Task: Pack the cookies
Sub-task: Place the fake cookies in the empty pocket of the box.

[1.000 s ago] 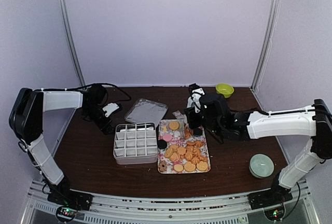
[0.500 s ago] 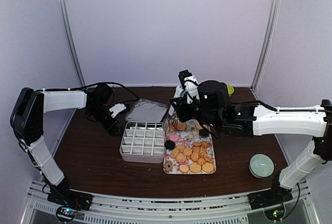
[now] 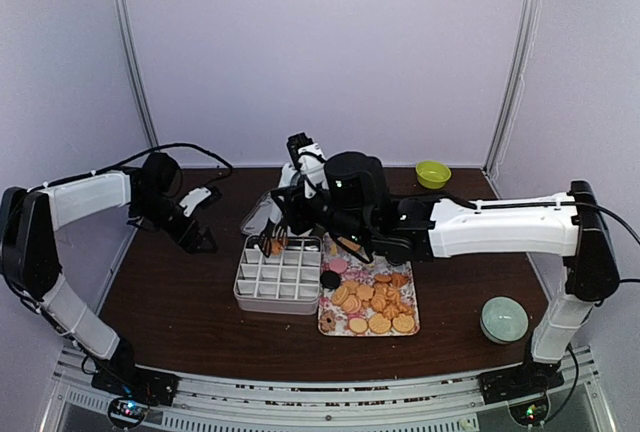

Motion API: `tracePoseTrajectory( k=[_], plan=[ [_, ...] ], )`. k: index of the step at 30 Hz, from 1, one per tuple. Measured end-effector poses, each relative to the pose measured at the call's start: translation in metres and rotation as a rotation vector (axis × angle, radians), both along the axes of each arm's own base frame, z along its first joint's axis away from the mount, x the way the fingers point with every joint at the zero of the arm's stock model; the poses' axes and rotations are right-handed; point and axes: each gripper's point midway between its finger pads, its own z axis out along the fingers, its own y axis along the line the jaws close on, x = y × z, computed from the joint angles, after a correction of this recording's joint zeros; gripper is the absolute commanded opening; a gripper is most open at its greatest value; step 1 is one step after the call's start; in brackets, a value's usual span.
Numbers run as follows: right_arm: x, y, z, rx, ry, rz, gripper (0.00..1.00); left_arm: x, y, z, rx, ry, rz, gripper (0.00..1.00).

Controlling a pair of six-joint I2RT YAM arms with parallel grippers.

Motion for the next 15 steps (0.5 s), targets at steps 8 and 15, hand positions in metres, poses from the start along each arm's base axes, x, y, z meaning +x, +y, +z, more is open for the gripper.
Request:
tracePoseTrajectory(
  k=[8, 15],
  plan=[
    [0.018, 0.043, -0.023, -0.014, -0.013, 0.024, 0.24, -0.009, 0.045, 0.001, 0.012, -0.007, 0.104, 0.81],
    [0.032, 0.064, -0.029, -0.003, -0.025, 0.034, 0.26, -0.026, 0.045, -0.014, 0.022, 0.05, 0.092, 0.81]
  ],
)
